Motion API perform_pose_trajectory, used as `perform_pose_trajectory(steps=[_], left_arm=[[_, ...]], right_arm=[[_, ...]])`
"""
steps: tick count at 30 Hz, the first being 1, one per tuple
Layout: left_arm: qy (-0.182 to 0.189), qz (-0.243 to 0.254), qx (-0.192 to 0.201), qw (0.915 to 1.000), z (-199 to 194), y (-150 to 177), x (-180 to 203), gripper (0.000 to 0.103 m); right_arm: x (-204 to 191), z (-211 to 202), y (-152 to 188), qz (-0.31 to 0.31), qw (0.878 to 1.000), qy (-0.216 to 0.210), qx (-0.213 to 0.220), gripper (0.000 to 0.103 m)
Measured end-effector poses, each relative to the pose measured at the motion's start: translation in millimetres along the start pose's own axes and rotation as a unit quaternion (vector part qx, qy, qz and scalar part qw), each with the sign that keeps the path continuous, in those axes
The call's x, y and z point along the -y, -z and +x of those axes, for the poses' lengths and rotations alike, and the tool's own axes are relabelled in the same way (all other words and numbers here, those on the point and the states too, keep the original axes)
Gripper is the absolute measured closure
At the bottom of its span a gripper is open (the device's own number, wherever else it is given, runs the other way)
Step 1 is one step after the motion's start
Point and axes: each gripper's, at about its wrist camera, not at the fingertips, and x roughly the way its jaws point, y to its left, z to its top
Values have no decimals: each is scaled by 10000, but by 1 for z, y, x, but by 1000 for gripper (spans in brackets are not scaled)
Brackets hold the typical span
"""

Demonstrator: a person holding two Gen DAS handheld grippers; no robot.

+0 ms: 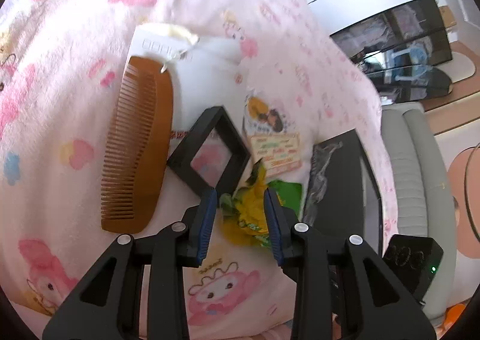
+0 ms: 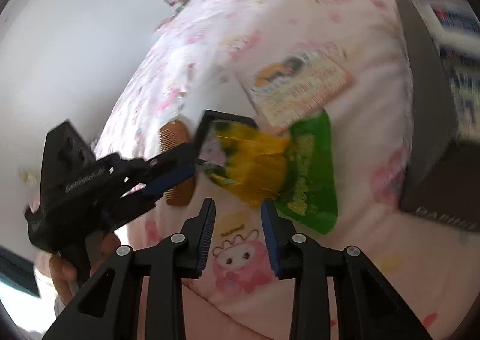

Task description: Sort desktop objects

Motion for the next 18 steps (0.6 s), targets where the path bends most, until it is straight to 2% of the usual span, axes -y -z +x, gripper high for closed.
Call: perform_pose_trajectory(steps=[3,7,10,12,15,18], left_arm=[[-121,104,-50,9999,6,0,3,72],[-114,-85,-353,9993,25,-2,-4,72],[-253,-15,-470,9986,33,2,-3,72],[-289,74,-450,9985,33,3,0,72],[-214,49,-499,9985,32,4,0,72],[-114,30,-656,9978,35,6,-1,72]], right_arm=[[5,-5,-4,58,9979,562,304,75],[37,5,-5,764,9939,779,182,72],[56,20,-5,1306,9890,695,38,67],[55,21,-7,1208,9906,625,117,67],[51,22,-7,1157,9932,92,87,68],[37,24,-5,882,9961,-91,-35,73]])
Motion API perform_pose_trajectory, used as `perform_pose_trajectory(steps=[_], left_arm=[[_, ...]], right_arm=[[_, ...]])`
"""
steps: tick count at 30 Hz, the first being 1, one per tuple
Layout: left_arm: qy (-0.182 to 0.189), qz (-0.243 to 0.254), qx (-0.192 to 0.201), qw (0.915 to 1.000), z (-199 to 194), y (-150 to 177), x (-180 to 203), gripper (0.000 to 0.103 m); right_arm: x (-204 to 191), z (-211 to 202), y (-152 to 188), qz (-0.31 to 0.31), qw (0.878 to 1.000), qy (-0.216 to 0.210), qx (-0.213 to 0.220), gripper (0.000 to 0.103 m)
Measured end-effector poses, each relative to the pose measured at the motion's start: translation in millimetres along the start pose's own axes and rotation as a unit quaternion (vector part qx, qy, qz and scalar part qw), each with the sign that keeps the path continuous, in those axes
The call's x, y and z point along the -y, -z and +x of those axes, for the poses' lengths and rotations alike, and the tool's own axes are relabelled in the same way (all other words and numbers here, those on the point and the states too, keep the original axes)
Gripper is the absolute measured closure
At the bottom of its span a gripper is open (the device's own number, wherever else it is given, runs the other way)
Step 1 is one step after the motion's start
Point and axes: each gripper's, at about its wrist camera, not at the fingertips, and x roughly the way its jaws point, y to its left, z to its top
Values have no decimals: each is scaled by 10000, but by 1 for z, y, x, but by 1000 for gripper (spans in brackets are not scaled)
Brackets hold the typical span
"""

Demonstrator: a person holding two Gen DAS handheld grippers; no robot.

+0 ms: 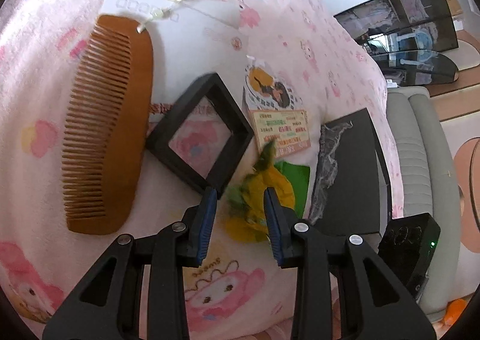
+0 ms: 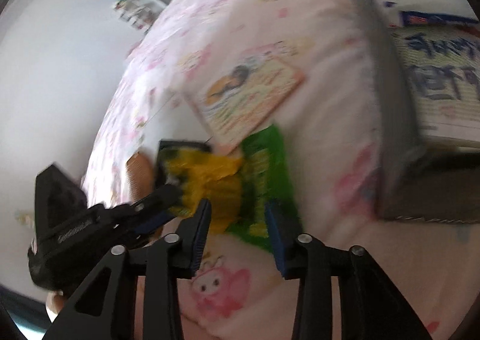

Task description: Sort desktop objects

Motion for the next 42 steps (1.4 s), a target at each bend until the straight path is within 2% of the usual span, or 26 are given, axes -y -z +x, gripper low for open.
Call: perform_pose_trajectory(steps=[5,6,7,10,12,14,15,17,18,19,22,23,25,29,32,36,39,41,42], left_arm=[[163,-11,64,9998,-11,5,1,72],[204,-19,96,9997,-14,6,1,73],[217,-22,165,9996,-19,6,0,80],[222,-79,460,9987,-34,5,-2,82],[318,-183,512,9980,-36,2,-6,81],[314,-227,459,9982,-32,0,-7,79],[292,-220,433,9984,-28,0,-6,75],[256,-163,375,9988,-21,-2,-3,64],[225,-121,350,9991,-17,-3,-1,59],[175,-82,309,9993,-13,-3,0,59],[76,-37,149,9999,-1,-4,1,59],[82,-40,78,9999,3,-4,1,59],[76,43,-11,10000,8,-2,4,67],[-32,283,51,9996,5,2,13,68],[117,385,-40,9992,1,8,16,68],[267,437,-339,9981,-5,22,19,68],[393,454,-485,9970,-9,29,20,68],[439,279,-554,9971,-8,30,14,63],[467,151,-588,9971,-8,29,10,56]], right_arm=[[-19,-3,9,-364,9991,-170,-127,73],[-22,-6,10,-419,9989,-171,-108,73],[-24,-9,10,-466,9988,-155,-76,73],[-28,-19,9,-520,9983,208,191,73],[-24,-23,6,-447,9955,740,399,72],[-16,-22,3,-262,9939,1001,380,67],[-10,-18,1,-117,9942,1026,310,65],[2,-6,0,181,9957,905,115,56],[8,0,0,330,9961,822,21,55],[14,6,-1,436,9963,740,-15,54],[9,11,-3,201,9965,766,254,52],[7,13,-5,136,9976,615,287,53],[4,16,-4,107,9993,260,258,60],[-8,19,5,-121,9998,45,124,74],[-12,14,13,-141,9999,2,90,75],[-25,-5,29,-328,9993,169,90,75],[-18,-29,33,-266,9995,109,156,75],[-15,-39,31,-239,9995,146,162,75],[-16,-37,31,-257,9993,219,143,75]])
